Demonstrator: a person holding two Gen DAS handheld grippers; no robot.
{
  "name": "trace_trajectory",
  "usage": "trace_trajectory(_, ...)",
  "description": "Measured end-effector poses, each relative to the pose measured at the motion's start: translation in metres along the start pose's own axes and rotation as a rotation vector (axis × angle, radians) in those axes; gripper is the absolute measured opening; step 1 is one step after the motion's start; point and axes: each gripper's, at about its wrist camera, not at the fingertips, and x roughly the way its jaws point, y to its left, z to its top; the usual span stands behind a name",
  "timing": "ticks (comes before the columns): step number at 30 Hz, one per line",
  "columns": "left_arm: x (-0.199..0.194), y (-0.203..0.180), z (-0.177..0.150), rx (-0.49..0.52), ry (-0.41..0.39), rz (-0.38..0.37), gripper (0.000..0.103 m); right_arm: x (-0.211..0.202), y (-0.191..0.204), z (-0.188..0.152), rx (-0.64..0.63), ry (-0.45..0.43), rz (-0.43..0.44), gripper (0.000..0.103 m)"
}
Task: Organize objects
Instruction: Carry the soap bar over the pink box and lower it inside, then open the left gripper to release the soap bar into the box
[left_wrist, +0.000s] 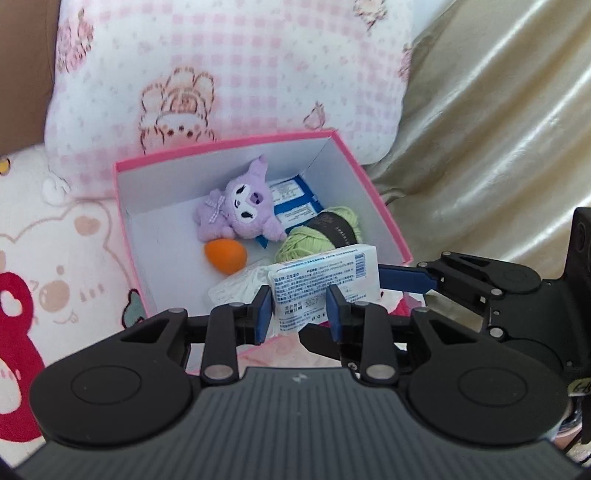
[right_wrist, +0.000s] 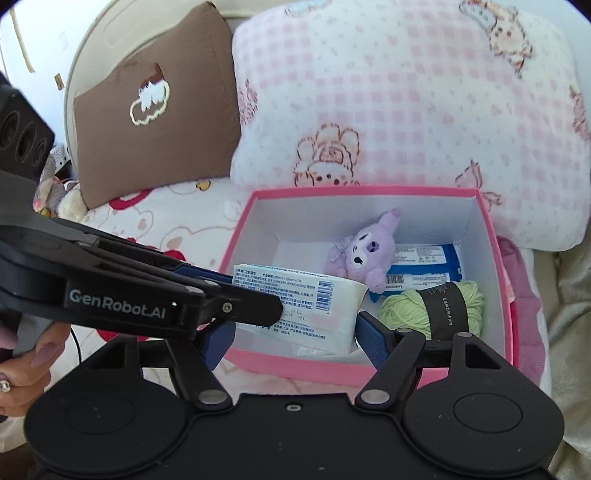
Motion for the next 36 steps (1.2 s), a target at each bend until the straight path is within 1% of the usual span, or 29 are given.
trace_trajectory(2,0.012,0.007,0.005,-0.035,0.018,0.000,0.028,0.009,-0.007,0.001,-0.012,0.007,0.007,0.077)
trace_trajectory(4,0.024,0.013,0.009,-0.066,0.044,0.017,0.029,0.020,-0.012,0.003,-0.021,0.017,0.012,0.077)
trace_trajectory(7,0.045,0.026,0.015,-0.161,0.114,0.029,0.029,0.042,-0.017,0.006,-0.041,0.051,0.007,0.077)
trace_trajectory(10,0.063,0.031,0.019,-0.186,0.135,0.054,0.029,0.067,-0.024,0.007,-0.023,0.087,-0.011,0.077)
trace_trajectory(12,0.073,0.034,0.018,-0.201,0.147,0.081,0.029,0.081,-0.028,0.006,-0.015,0.111,-0.004,0.077)
trace_trajectory(17,0.090,0.038,0.017,-0.200,0.160,0.115,0.029,0.100,-0.034,0.000,-0.002,0.145,0.011,0.077)
trace_trajectory(19,0.092,0.038,0.016,-0.194,0.172,0.133,0.029,0.106,-0.037,-0.002,0.020,0.168,0.030,0.077)
trace_trajectory(21,0.092,0.036,0.014,-0.165,0.167,0.151,0.029,0.111,-0.039,-0.004,0.051,0.187,0.047,0.077)
trace_trajectory(22,0.092,0.033,0.014,-0.144,0.156,0.165,0.029,0.112,-0.039,-0.005,0.061,0.183,0.046,0.077)
trace_trajectory(24,0.095,0.031,0.014,-0.119,0.145,0.173,0.030,0.113,-0.036,-0.005,0.043,0.171,0.024,0.077)
trace_trajectory(26,0.098,0.033,0.016,-0.134,0.141,0.164,0.031,0.114,-0.035,-0.003,0.020,0.168,0.002,0.077)
trace_trajectory(28,0.098,0.035,0.016,-0.142,0.135,0.155,0.032,0.115,-0.037,0.000,0.018,0.174,0.002,0.077)
trace_trajectory(30,0.099,0.034,0.014,-0.137,0.131,0.168,0.032,0.117,-0.038,0.002,0.013,0.190,0.001,0.076)
trace_trajectory(32,0.098,0.033,0.013,-0.119,0.140,0.173,0.032,0.120,-0.031,0.003,-0.060,0.207,-0.036,0.074)
trace_trajectory(33,0.097,0.033,0.013,-0.113,0.144,0.171,0.032,0.118,-0.027,0.002,-0.093,0.200,-0.054,0.074)
trace_trajectory(34,0.094,0.034,0.014,-0.110,0.143,0.165,0.035,0.116,-0.024,0.001,-0.112,0.186,-0.069,0.074)
trace_trajectory(36,0.086,0.035,0.015,-0.103,0.130,0.157,0.038,0.109,-0.022,0.001,-0.104,0.148,-0.068,0.074)
